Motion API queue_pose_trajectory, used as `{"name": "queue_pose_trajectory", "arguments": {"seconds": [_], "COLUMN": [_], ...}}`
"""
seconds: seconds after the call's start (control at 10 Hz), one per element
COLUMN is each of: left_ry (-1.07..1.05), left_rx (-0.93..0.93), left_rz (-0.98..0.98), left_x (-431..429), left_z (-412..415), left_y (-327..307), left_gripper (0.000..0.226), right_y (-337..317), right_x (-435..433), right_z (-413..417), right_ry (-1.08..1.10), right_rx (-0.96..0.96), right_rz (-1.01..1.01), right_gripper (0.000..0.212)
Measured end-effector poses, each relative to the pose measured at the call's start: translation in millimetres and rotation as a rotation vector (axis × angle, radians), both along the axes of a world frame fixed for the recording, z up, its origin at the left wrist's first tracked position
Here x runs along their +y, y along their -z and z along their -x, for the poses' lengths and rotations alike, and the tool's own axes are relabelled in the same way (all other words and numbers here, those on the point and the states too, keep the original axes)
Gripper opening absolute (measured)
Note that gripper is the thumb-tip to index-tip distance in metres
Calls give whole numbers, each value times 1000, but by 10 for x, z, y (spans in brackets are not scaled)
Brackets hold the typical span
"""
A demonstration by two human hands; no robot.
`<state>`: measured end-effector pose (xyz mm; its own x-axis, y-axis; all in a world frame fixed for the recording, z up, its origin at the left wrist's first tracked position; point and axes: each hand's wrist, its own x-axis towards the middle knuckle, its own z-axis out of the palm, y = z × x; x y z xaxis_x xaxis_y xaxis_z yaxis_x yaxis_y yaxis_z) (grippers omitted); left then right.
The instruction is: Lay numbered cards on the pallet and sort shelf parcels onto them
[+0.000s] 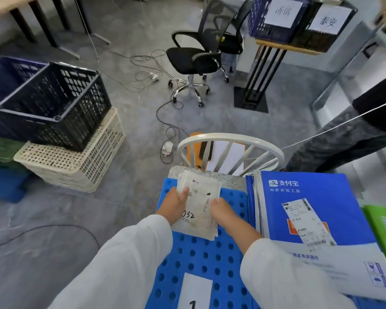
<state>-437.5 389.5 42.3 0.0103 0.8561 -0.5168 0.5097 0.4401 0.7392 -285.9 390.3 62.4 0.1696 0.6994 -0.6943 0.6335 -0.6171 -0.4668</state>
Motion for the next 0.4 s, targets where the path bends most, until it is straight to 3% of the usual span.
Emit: {"name": "queue_pose_trajectory", "arguments": {"seconds": [0.2,0.3,0.4], "left_ry": [-55,-41,34], "left_rx": [-1,122,261], "left_rz": [31,-20,-230], "left_x": [-44,-44,-132], "left_z": [36,68,112], "left_y": [30,-28,-220], "left_gripper": [38,38,43], "right_y": [-37,-80,-261], "right_x": [-100,-120,-185], "right_z": [-54,-152,-249], "right_ry": [57,-17,-114], "right_rx": [90,17,-80], "right_rz": [37,-23,-164], "right_gripper": [54,67,65]}}
